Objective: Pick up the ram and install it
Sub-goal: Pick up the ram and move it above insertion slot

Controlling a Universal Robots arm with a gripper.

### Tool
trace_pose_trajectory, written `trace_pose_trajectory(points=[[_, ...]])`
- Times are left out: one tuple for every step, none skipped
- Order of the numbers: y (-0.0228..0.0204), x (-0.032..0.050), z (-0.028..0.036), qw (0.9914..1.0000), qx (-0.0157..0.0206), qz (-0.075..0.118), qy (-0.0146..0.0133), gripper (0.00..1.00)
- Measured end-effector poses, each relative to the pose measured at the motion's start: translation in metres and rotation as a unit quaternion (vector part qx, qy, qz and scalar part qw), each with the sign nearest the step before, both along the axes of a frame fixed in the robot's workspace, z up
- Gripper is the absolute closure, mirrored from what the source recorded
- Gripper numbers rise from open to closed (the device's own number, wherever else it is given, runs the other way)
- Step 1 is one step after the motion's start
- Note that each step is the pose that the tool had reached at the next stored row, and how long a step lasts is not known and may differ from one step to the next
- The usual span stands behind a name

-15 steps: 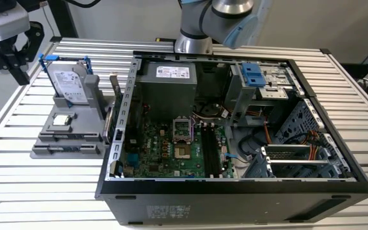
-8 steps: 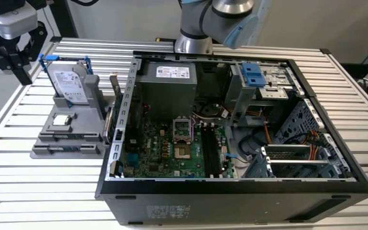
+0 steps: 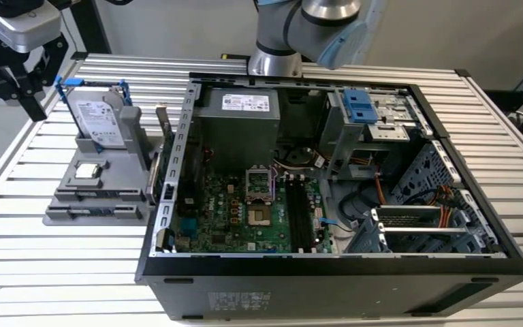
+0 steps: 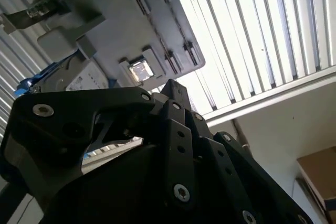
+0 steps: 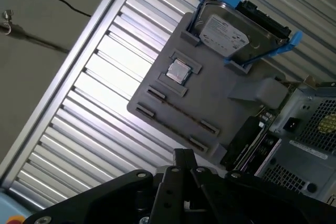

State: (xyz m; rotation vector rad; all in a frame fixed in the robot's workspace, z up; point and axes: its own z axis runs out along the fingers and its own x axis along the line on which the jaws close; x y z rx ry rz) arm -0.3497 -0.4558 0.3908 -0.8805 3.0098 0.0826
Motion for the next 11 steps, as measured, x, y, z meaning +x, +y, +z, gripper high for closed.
trace_pose_trajectory(points=[[0.0000, 0.0000, 0.0000, 1.00000, 0.0000, 0.000, 0.0000, 1.00], [0.0000, 0.0000, -0.0001, 1.00000, 0.0000, 0.000, 0.0000, 1.00], [0.0000, 0.0000, 0.0000, 1.00000, 0.0000, 0.000, 0.0000, 1.00], [0.0000, 0.0000, 0.0000, 1.00000, 0.0000, 0.000, 0.0000, 1.00], [0.0000, 0.0000, -0.0001, 1.00000, 0.0000, 0.000, 0.0000, 1.00], [0.0000, 0.0000, 0.0000, 1.00000, 0.0000, 0.001, 0.0000, 1.00], [0.0000, 0.0000, 0.0000, 0.99997, 0.0000, 0.007, 0.0000, 1.00], [0.0000, 0.0000, -0.0001, 0.99985, 0.0000, 0.017, 0.0000, 1.00], [0.0000, 0.0000, -0.0001, 0.99966, 0.0000, 0.026, 0.0000, 1.00], [0.0000, 0.0000, -0.0001, 0.99940, 0.0000, 0.035, 0.0000, 1.00], [0.0000, 0.0001, -0.0001, 0.99909, 0.0000, 0.043, 0.0000, 1.00]])
